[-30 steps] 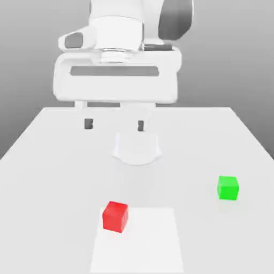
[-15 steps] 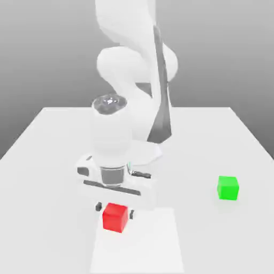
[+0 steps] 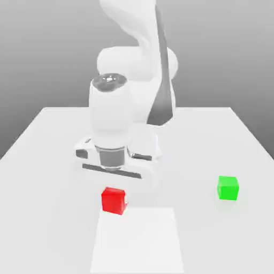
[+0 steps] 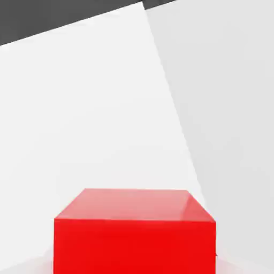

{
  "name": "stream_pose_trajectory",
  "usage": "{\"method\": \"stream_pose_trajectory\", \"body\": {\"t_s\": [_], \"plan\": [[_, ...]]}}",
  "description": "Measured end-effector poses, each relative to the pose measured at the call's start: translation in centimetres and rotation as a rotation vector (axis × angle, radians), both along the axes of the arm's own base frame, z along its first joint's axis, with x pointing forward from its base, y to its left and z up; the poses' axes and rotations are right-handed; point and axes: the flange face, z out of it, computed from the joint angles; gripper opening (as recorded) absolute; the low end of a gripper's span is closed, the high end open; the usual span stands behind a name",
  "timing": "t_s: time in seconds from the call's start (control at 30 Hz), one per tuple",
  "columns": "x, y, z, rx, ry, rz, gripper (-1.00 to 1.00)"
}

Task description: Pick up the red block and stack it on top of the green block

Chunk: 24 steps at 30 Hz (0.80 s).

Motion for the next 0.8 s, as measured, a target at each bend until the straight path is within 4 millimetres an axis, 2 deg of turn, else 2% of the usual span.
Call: {"method": "stream_pose_trajectory", "body": {"t_s": [0.13, 0.27, 0.4, 0.57, 0.67, 0.8], "plan": [[-0.6, 6.0, 0.8, 0.002, 0.0, 0.299, -1.0], [-2.3, 11.9, 1.4, 0.004, -0.001, 0.605, -1.0], [-5.2, 17.8, 2.1, 0.004, -0.001, 0.923, -1.0], [-10.1, 24.1, 2.9, 0.001, -0.001, 1.321, -1.0], [-13.1, 26.9, 2.9, -0.002, 0.0, 1.524, -1.0], [-13.6, 27.5, -0.2, -0.007, 0.0, 1.565, -1.0]]}}
